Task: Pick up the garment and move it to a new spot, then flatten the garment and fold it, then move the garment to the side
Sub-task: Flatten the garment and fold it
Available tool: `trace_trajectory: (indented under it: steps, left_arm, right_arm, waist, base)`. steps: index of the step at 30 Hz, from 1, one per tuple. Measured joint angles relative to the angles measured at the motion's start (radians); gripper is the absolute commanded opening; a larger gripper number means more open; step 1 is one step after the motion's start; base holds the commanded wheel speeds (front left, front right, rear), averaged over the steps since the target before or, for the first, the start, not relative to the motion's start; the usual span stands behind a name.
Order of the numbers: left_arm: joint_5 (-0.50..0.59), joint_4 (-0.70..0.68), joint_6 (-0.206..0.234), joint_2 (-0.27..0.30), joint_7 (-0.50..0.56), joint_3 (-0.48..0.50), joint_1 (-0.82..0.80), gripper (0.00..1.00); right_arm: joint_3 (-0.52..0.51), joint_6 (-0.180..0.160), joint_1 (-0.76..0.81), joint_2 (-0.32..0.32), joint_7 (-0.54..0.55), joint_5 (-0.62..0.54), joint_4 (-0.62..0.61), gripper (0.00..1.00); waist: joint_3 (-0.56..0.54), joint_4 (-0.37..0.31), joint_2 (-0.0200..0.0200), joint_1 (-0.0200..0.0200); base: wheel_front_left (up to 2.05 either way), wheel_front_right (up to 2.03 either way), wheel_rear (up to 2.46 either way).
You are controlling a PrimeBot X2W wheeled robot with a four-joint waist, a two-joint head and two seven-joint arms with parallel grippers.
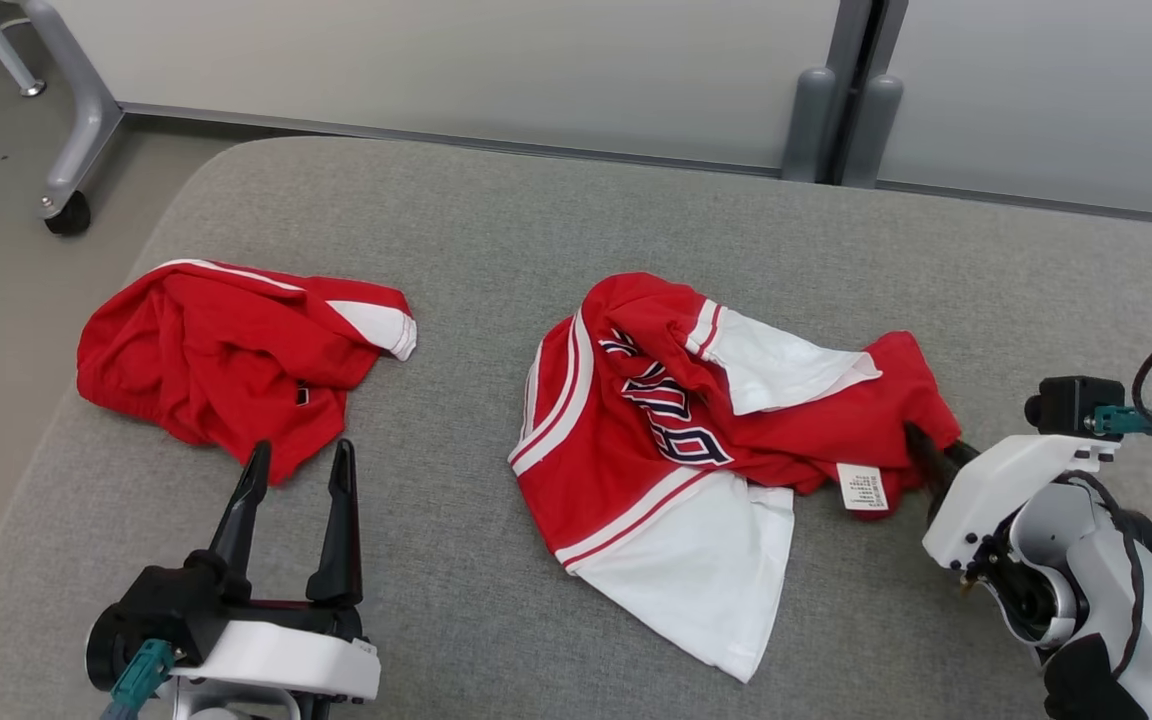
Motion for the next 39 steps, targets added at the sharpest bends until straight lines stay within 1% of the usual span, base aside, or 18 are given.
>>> trace_trajectory:
  steps: [3, 6, 9, 13, 16, 21, 26, 28, 30, 33, 39]
  left_arm:
    - [0.001, 0.007, -0.003, -0.001, 0.0, -0.003, -0.006, 1.0]
    - [0.001, 0.012, -0.008, -0.002, 0.0, -0.013, -0.006, 1.0]
    - [0.0, 0.015, -0.013, -0.005, 0.0, -0.027, -0.009, 1.0]
    - [-0.011, 0.018, -0.017, -0.007, 0.0, -0.055, -0.024, 1.0]
    - [-0.036, 0.019, -0.016, -0.006, 0.0, -0.084, -0.037, 1.0]
    - [-0.083, 0.015, -0.002, -0.007, 0.0, -0.143, -0.073, 1.0]
    - [-0.107, 0.017, 0.011, -0.007, 0.0, -0.178, -0.092, 1.0]
    - [-0.112, 0.019, 0.017, -0.008, 0.0, -0.188, -0.102, 1.0]
    - [-0.115, 0.025, 0.019, -0.008, 0.0, -0.198, -0.105, 1.0]
    - [-0.115, 0.029, 0.02, -0.008, 0.0, -0.2, -0.113, 1.0]
    - [-0.084, 0.053, 0.018, -0.008, 0.0, -0.184, -0.116, 1.0]
  right_arm:
    - [0.008, 0.0, -0.007, -0.008, -0.033, 0.01, -0.024, 0.0]
    - [0.018, 0.0, -0.028, -0.025, -0.041, 0.027, -0.055, 0.0]
    - [0.025, 0.0, -0.081, -0.062, -0.037, 0.026, -0.078, 0.0]
    - [0.02, 0.0, -0.181, -0.108, -0.006, 0.034, -0.086, 0.0]
    - [0.011, 0.0, -0.268, -0.146, 0.013, 0.033, -0.054, 0.0]
    - [0.012, 0.0, -0.4, -0.193, 0.032, 0.035, 0.049, 0.0]
    - [0.018, 0.0, -0.496, -0.209, -0.002, 0.026, 0.174, 0.01]
    - [0.03, 0.0, -0.513, -0.208, -0.032, 0.013, 0.223, 1.0]
    - [0.04, 0.0, -0.522, -0.196, -0.066, 0.012, 0.249, 1.0]
    - [0.07, 0.0, -0.523, -0.17, -0.122, 0.027, 0.257, 1.0]
    - [0.137, 0.0, -0.465, -0.158, -0.201, 0.08, 0.235, 1.0]
  waist:
    - [-0.005, 0.014, 0.0, 0.0]
    - [-0.008, 0.031, 0.0, 0.0]
    - [-0.005, 0.054, 0.0, 0.0]
    - [0.014, 0.097, 0.0, 0.0]
    - [0.037, 0.135, 0.0, 0.0]
    - [0.087, 0.201, 0.0, 0.0]
    - [0.134, 0.257, 0.0, 0.0]
    - [0.147, 0.271, 0.0, 0.0]
    - [0.153, 0.277, 0.0, 0.0]
    - [0.149, 0.264, 0.0, 0.0]
    - [0.112, 0.197, 0.0, 0.0]
  base:
    - [0.0, 0.0, 0.0]
    - [0.0, 0.0, 0.0]
    - [0.0, 0.0, 0.0]
    - [0.0, 0.0, 0.0]
    - [0.0, 0.0, 0.0]
    - [0.0, 0.0, 0.0]
    - [0.0, 0.0, 0.0]
    - [0.0, 0.0, 0.0]
    - [0.0, 0.0, 0.0]
    - [0.0, 0.0, 0.0]
    - [0.0, 0.0, 0.0]
